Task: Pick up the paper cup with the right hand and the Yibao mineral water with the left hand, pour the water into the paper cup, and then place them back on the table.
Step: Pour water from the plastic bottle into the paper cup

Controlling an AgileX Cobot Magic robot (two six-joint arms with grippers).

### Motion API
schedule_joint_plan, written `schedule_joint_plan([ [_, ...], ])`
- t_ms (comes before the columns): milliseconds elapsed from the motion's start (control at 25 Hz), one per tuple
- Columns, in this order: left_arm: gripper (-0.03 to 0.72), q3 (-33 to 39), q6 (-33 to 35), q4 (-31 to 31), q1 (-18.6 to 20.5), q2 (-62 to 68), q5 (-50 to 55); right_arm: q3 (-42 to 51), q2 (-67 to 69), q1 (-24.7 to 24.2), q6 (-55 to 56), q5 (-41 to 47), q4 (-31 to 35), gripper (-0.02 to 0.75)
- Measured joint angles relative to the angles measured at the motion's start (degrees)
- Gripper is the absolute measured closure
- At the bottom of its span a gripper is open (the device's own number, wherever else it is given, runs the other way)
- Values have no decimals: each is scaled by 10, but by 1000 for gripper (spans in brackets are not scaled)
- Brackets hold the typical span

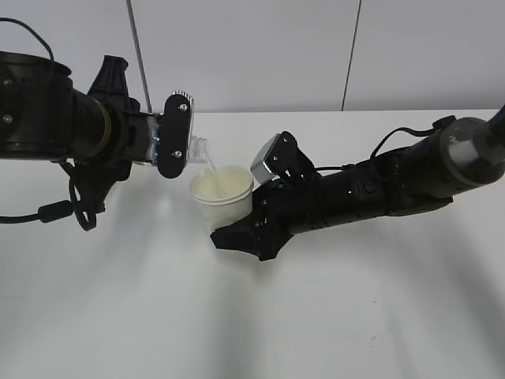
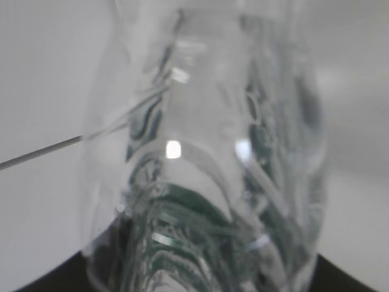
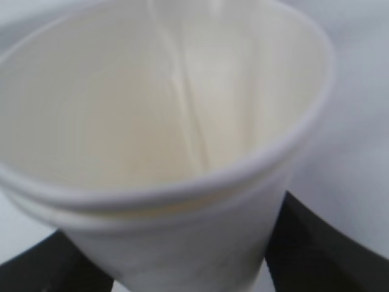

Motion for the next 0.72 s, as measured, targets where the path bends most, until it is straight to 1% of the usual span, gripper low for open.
schedule_joint_plan([
  [560,358,0,0,6,0,0,6,0,0,0,0,1,0,224],
  [720,358,0,0,18,0,0,6,0,0,0,0,1,0,224],
])
